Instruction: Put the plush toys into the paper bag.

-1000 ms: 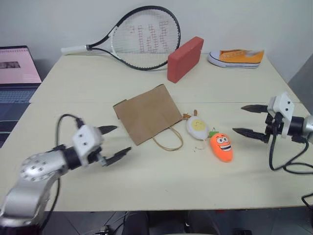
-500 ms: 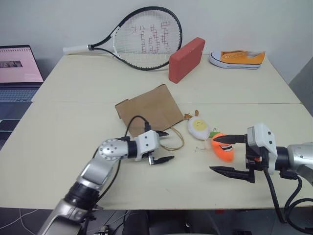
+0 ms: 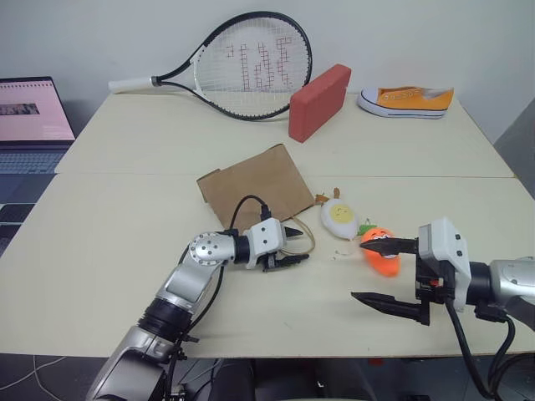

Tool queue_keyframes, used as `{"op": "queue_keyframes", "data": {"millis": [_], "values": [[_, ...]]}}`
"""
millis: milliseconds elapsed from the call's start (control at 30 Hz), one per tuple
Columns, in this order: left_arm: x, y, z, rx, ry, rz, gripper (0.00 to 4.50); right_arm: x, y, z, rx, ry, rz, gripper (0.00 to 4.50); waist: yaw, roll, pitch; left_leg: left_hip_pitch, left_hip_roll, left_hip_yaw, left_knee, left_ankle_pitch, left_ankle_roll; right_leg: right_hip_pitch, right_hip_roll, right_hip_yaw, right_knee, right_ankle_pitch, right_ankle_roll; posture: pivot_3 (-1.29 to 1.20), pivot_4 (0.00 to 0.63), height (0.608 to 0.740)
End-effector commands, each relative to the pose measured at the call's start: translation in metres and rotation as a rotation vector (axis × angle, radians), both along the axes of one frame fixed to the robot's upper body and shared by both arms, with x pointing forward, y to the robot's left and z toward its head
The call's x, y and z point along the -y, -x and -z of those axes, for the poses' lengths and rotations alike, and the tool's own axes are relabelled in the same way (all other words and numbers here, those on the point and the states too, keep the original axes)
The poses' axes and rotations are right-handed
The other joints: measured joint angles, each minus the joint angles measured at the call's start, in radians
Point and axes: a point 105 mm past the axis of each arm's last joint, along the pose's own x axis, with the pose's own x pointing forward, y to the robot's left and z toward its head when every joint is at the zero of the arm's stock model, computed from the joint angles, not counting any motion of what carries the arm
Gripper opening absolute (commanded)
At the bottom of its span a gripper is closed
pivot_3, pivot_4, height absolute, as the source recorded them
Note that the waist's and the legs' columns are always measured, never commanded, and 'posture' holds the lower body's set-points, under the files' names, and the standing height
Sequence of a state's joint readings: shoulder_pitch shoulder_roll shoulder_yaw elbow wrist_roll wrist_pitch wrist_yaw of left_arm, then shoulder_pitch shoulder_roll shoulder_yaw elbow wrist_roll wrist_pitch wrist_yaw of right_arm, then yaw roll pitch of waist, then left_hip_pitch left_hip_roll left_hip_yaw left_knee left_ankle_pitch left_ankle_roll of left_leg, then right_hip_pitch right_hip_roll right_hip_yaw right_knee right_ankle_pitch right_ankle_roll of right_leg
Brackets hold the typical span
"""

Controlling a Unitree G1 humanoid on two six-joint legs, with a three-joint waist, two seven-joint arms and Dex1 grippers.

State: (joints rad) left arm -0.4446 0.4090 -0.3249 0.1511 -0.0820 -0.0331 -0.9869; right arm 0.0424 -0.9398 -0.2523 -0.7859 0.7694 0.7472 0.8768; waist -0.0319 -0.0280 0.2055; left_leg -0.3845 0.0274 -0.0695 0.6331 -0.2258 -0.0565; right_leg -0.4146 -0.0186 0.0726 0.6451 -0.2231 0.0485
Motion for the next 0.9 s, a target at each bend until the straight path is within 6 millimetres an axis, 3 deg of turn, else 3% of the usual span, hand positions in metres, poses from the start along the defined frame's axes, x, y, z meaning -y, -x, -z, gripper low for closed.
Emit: {"op": "queue_keyframes", "data": {"millis": [33, 167, 467, 900], "values": [[0.003, 0.001, -0.013, 0.011, 0.034, 0.031, 1.35, -0.004, 0.004, -0.006, 0.038, -0.011, -0.014, 4.5, 0.0, 0.0, 0.0, 0.0, 0.0, 0.0, 0.0, 0.0, 0.0, 0.0, 0.0, 0.0, 0.0, 0.0, 0.0, 0.0, 0.15, 0.74], [0.001, 0.0, -0.01, 0.016, 0.004, 0.041, 0.06, -0.004, 0.004, -0.003, 0.036, -0.015, -0.014, 4.5, 0.0, 0.0, 0.0, 0.0, 0.0, 0.0, 0.0, 0.0, 0.0, 0.0, 0.0, 0.0, 0.0, 0.0, 0.0, 0.0, 0.15, 0.74], [0.005, 0.0, -0.012, 0.009, 0.025, 0.035, 0.02, -0.005, 0.004, -0.001, 0.045, -0.027, -0.014, 4.5, 0.0, 0.0, 0.0, 0.0, 0.0, -0.001, 0.0, 0.0, 0.0, 0.0, 0.0, 0.0, 0.0, 0.0, 0.0, 0.0, 0.15, 0.74], [-0.015, 0.001, -0.064, -0.059, 0.189, 0.022, 0.02, -0.012, 0.003, 0.001, 0.048, -0.052, -0.021, 4.5, -0.001, 0.0, 0.0, 0.0, 0.0, -0.001, 0.0, 0.0, 0.0, 0.0, 0.0, 0.0, 0.0, 0.0, 0.0, 0.0, 0.15, 0.74]]}}
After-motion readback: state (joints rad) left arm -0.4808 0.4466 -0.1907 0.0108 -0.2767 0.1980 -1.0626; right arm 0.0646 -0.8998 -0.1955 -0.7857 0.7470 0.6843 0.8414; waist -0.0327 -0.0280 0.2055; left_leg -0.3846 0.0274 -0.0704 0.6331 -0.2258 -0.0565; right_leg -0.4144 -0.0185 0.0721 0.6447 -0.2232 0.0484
